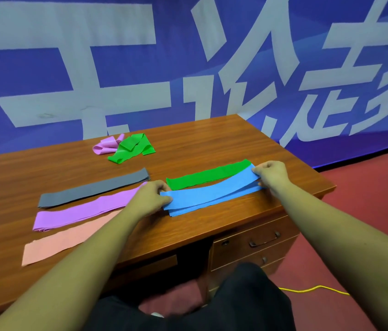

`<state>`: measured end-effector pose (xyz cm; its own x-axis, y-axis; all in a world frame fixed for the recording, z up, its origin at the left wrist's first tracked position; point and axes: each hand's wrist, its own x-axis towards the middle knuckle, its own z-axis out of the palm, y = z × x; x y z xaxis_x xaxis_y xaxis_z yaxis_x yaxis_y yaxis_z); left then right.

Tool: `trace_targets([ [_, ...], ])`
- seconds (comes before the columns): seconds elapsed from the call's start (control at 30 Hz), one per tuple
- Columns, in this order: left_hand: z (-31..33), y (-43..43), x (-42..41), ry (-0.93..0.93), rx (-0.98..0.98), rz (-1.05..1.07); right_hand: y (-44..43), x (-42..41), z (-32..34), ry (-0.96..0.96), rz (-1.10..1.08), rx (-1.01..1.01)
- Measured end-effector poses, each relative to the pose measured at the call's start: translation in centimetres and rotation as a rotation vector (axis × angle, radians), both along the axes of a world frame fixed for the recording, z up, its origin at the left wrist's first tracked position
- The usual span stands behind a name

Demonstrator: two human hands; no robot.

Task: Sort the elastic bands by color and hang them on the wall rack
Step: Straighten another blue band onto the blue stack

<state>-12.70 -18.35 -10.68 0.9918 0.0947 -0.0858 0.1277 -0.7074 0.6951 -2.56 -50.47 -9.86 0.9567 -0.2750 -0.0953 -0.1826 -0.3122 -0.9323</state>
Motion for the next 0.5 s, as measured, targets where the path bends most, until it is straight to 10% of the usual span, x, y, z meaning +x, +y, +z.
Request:
trace_targets([
  [0.5, -2.5, -1.9, 0.4, -0.125, 0.423, -0.132, -1.0, 1.0, -3.3, -0.016, 0.028, -0.500],
])
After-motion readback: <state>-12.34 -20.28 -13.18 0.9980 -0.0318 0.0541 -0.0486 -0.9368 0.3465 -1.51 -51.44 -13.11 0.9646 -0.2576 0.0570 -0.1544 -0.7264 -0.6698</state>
